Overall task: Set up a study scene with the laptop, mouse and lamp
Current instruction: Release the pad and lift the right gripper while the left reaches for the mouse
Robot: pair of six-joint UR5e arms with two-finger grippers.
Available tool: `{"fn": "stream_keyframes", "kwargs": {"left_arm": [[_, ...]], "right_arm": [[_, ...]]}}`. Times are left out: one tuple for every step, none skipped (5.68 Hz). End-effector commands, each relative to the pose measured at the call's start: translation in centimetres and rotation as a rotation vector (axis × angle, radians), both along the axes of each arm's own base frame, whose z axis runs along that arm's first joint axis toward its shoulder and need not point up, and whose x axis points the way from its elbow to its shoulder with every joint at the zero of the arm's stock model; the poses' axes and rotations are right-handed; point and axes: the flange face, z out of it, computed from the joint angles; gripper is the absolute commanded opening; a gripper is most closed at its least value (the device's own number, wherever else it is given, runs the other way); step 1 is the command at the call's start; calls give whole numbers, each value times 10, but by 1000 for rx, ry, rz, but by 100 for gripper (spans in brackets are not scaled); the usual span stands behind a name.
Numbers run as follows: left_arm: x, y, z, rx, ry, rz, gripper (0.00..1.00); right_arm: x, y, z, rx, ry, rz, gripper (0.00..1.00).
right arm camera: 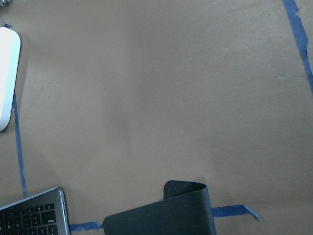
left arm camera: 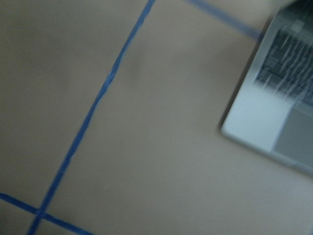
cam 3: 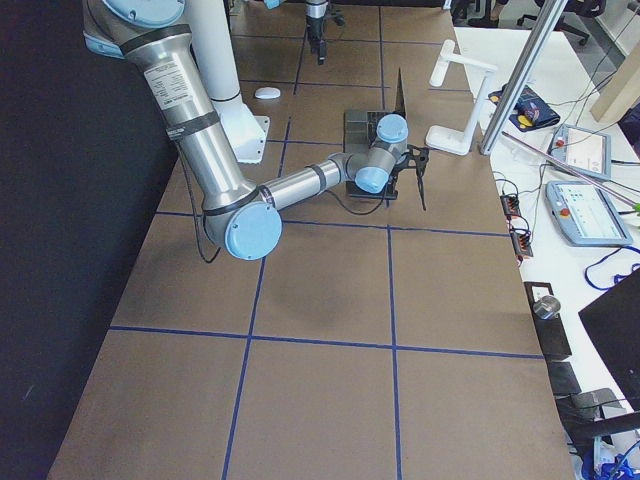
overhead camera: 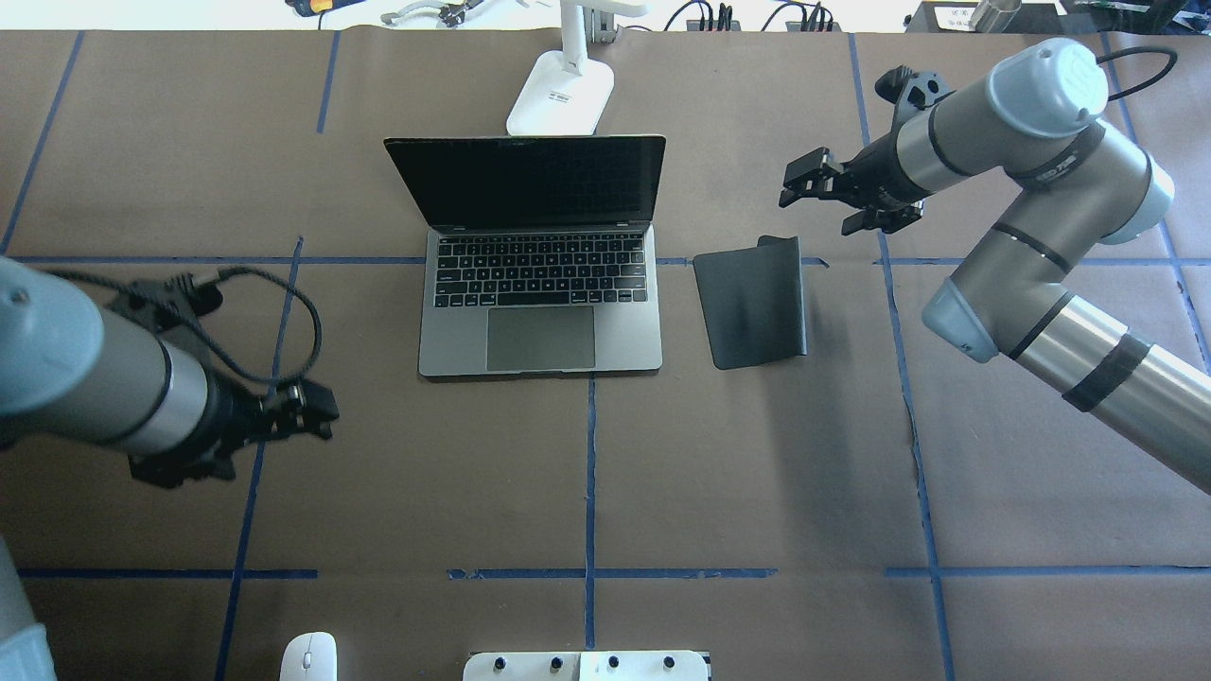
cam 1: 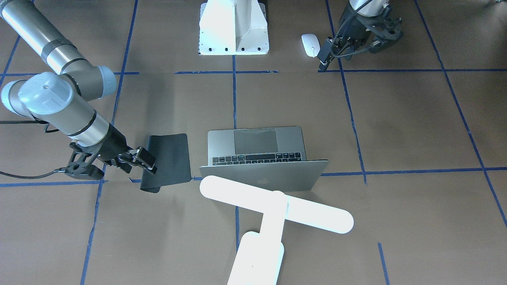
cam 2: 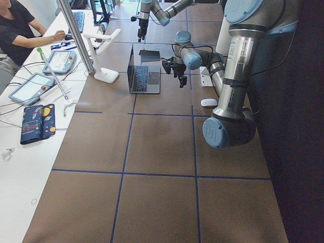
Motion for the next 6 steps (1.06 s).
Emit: {"fn": "stream_keyframes", "kwargs": {"left_arm": [[40, 80, 33, 41, -84, 204, 100], [56, 100, 42, 63, -111, 200, 100], [62, 102, 44, 57, -85, 180, 100], [85, 101, 65, 33, -59, 156, 100], [107, 111, 79, -3, 18, 121, 100], [108, 129, 96, -19, -9, 145, 100]], "right_arm": [[11, 0, 3, 4, -5, -2, 100], [11, 1, 6, 3, -1, 0, 100], [11, 1, 6, 5, -2, 2, 100], [10, 1, 7, 5, 1, 4, 100], [10, 1, 6, 6, 0, 2, 100], [10, 2, 5, 7, -1, 2, 100]]}}
